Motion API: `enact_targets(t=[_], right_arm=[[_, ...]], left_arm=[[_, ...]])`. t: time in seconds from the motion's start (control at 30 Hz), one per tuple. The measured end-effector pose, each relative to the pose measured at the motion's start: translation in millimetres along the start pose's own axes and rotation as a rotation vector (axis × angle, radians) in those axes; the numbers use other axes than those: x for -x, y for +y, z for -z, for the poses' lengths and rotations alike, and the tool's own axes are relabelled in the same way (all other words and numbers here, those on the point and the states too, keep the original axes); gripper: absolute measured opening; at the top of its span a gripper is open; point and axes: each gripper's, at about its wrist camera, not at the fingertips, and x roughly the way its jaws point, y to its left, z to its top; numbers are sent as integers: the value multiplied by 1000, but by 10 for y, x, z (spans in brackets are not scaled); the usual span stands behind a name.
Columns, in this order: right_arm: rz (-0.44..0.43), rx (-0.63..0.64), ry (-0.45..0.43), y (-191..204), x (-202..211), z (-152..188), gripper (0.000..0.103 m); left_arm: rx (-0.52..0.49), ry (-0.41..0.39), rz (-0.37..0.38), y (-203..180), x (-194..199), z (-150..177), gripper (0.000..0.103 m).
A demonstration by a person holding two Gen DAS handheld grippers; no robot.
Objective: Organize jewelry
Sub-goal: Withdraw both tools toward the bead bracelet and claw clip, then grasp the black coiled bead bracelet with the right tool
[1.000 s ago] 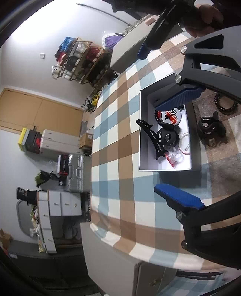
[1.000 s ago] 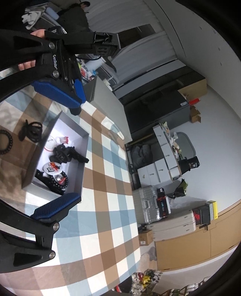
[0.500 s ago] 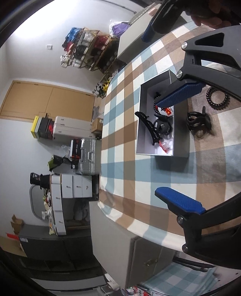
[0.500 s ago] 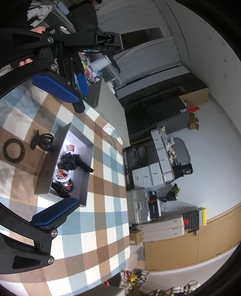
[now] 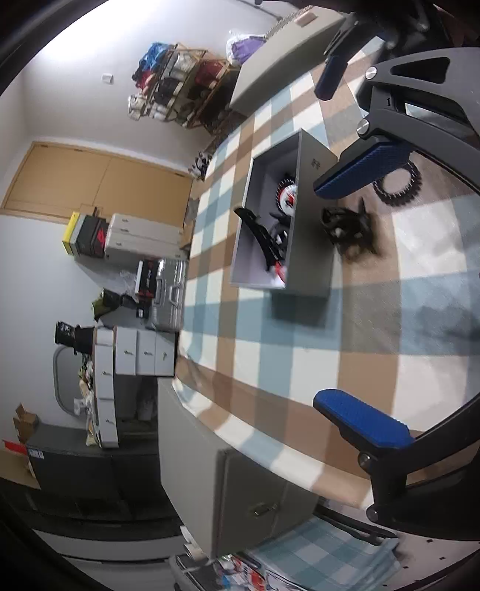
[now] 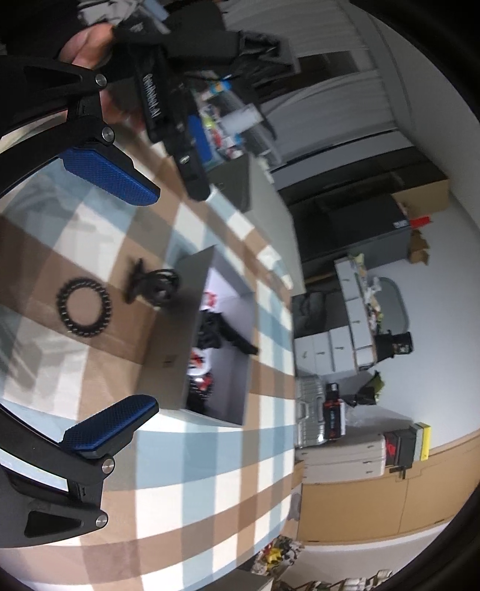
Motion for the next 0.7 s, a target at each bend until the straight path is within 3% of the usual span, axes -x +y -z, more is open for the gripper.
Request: enact_targets(t=[0.2, 0.33, 0.5, 0.7], right_arm=[[10, 11, 114, -13, -239, 206, 102], [18, 13, 159, 0, -325, 281, 92], [29, 68, 184, 98, -366, 295, 88], [100, 162, 256, 263, -512, 348, 74]], left_arm=[[5, 20, -31, 92, 25, 148, 101], [19, 39, -46, 173, 37, 209, 101], [31, 58, -60, 242, 26, 256, 101], [52, 70, -61, 300, 24, 277, 101]])
